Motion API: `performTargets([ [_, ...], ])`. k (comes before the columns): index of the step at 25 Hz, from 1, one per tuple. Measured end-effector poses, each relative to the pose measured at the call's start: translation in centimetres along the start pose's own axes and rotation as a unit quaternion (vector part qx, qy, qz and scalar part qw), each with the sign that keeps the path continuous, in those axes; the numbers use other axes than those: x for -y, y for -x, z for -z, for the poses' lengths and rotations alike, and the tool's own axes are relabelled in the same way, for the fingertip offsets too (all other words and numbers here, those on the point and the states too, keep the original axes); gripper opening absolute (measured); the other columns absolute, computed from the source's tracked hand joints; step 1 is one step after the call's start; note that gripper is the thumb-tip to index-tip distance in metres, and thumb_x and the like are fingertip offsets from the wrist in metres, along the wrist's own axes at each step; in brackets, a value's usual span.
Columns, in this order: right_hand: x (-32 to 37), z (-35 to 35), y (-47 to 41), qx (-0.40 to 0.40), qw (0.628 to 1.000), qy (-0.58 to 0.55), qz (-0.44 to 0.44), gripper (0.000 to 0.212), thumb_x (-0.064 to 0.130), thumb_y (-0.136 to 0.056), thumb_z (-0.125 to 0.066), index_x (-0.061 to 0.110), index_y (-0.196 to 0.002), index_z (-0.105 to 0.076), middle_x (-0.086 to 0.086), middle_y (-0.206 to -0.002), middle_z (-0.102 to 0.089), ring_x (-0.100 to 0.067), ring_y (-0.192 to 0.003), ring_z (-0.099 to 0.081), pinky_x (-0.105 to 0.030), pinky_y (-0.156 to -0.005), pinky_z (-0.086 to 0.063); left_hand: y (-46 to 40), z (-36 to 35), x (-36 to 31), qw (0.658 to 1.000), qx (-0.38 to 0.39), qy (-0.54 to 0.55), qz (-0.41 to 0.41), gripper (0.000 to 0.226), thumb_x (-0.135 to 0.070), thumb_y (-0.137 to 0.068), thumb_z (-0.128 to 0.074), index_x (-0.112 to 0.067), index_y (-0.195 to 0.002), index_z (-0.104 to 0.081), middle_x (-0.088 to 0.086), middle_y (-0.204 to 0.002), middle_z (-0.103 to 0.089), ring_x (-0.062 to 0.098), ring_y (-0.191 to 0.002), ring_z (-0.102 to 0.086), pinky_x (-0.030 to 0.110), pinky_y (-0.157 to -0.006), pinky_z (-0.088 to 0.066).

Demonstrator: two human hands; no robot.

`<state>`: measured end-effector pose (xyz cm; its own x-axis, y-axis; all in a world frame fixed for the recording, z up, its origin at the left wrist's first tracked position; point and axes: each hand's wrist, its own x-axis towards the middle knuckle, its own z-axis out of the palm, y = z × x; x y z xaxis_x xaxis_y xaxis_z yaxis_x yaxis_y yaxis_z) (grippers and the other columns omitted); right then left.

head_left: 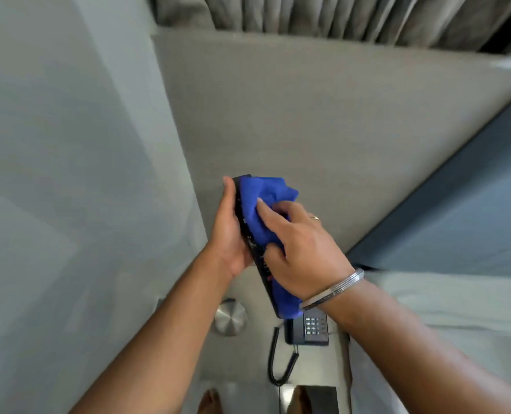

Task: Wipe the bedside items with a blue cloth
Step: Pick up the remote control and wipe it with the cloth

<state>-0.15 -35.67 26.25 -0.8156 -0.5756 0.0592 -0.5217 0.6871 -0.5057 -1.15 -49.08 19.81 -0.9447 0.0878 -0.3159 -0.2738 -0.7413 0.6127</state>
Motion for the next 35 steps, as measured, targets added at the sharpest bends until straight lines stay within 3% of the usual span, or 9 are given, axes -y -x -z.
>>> performTargets([
  [2, 2.4, 2.7, -0.3, -0.025, 0.995, 0.088, 0.049, 0.064, 0.044, -0.081, -0.049, 0.033, -0.142, -0.032, -0.01, -0.141, -0.037, -0.038, -0.12, -0.04, -0.043, -0.103, -0.036, 2.4, -2.7, -2.3, 0.998, 0.037, 0.019, -0.048, 0.092, -0.079, -0.09, -0.026, -0.005, -0.128, -0.065, 0.022, -0.131, -0.064, 0.033, -0.125, -0.058, 0.045, -0.113, -0.041],
  [4, 4.7, 4.9, -0.2, -0.029, 0.989, 0.104, 0.102, 0.072, 0.056, -0.08, -0.046, 0.034, -0.145, -0.022, -0.013, -0.156, -0.014, -0.039, -0.142, -0.009, -0.045, -0.114, -0.015, 4.3, -5.2, -4.3, 0.991, 0.08, 0.049, -0.093, 0.089, -0.076, -0.092, -0.028, -0.004, -0.136, -0.058, 0.021, -0.138, -0.059, 0.034, -0.131, -0.053, 0.047, -0.116, -0.037],
  [7, 7.7, 6.5, 0.0, -0.042, 0.98, 0.066, 0.184, 0.079, 0.049, -0.085, -0.048, 0.023, -0.149, -0.01, -0.013, -0.159, 0.007, -0.028, -0.144, 0.017, -0.04, -0.116, 0.002, 6.8, -8.0, -7.2, 0.981, 0.111, 0.051, -0.151, 0.088, -0.074, -0.093, -0.028, -0.005, -0.144, -0.049, 0.016, -0.148, -0.051, 0.033, -0.138, -0.047, 0.053, -0.119, -0.027],
  [12, 12.1, 8.5, 1.0, -0.067, 0.96, -0.063, 0.265, 0.057, 0.01, -0.091, -0.045, 0.015, -0.145, -0.027, -0.007, -0.158, -0.014, -0.019, -0.146, -0.008, -0.025, -0.112, -0.018, 11.3, -9.5, -11.2, 0.965, 0.088, 0.02, -0.245, 0.087, -0.075, -0.094, -0.022, -0.006, -0.132, -0.06, 0.015, -0.143, -0.057, 0.035, -0.138, -0.046, 0.062, -0.116, -0.025],
  [17, 13.7, 8.6, 2.8, -0.047, 0.937, -0.078, 0.338, 0.054, 0.0, -0.086, -0.043, 0.013, -0.138, -0.043, -0.008, -0.15, -0.036, -0.021, -0.141, -0.026, -0.025, -0.111, -0.027, 14.6, -8.8, -13.2, 0.961, 0.057, 0.038, -0.269, 0.089, -0.076, -0.09, -0.02, 0.002, -0.114, -0.057, 0.013, -0.117, -0.072, 0.027, -0.128, -0.053, 0.047, -0.105, -0.039],
  [19, 13.7, 8.5, 3.3, -0.028, 0.93, -0.058, 0.361, 0.054, -0.002, -0.085, -0.045, 0.012, -0.137, -0.045, -0.009, -0.149, -0.039, -0.022, -0.14, -0.029, -0.028, -0.113, -0.028, 15.7, -8.4, -13.3, 0.959, 0.027, 0.088, -0.268, 0.08, -0.075, -0.091, -0.028, -0.003, -0.111, -0.058, 0.01, -0.113, -0.074, 0.027, -0.119, -0.059, 0.044, -0.09, -0.047],
  [23, 12.2, 8.6, 4.6, -0.021, 0.91, 0.017, 0.413, 0.056, -0.003, -0.079, -0.048, 0.009, -0.133, -0.05, -0.013, -0.143, -0.046, -0.028, -0.135, -0.039, -0.035, -0.109, -0.034, 16.0, -8.2, -13.4, 0.943, -0.006, 0.164, -0.289, 0.058, -0.069, -0.087, -0.052, -0.012, -0.093, -0.059, 0.004, -0.096, -0.076, 0.032, -0.103, -0.072, 0.045, -0.089, -0.05],
  [31, 6.3, 13.4, 5.1, 0.048, 0.853, 0.2, 0.479, 0.063, 0.004, -0.072, -0.058, 0.014, -0.134, -0.048, -0.01, -0.144, -0.046, -0.025, -0.131, -0.045, -0.037, -0.1, -0.047, 12.6, -10.3, -12.3, 0.931, 0.028, 0.176, -0.318, 0.058, -0.07, -0.09, -0.047, -0.014, -0.086, -0.064, 0.001, -0.083, -0.073, 0.035, -0.1, -0.073, 0.046, -0.076, -0.062],
  [35, 3.4, 16.3, 4.1, -0.027, 0.883, 0.236, 0.405, 0.06, 0.005, -0.067, -0.07, 0.015, -0.125, -0.059, -0.007, -0.136, -0.056, -0.02, -0.119, -0.057, -0.028, -0.09, -0.052, 12.3, -10.3, -12.6, 0.924, 0.08, 0.228, -0.296, 0.059, -0.066, -0.093, -0.046, -0.012, -0.082, -0.065, 0.004, -0.077, -0.071, 0.037, -0.092, -0.074, 0.052, -0.073, -0.063],
])
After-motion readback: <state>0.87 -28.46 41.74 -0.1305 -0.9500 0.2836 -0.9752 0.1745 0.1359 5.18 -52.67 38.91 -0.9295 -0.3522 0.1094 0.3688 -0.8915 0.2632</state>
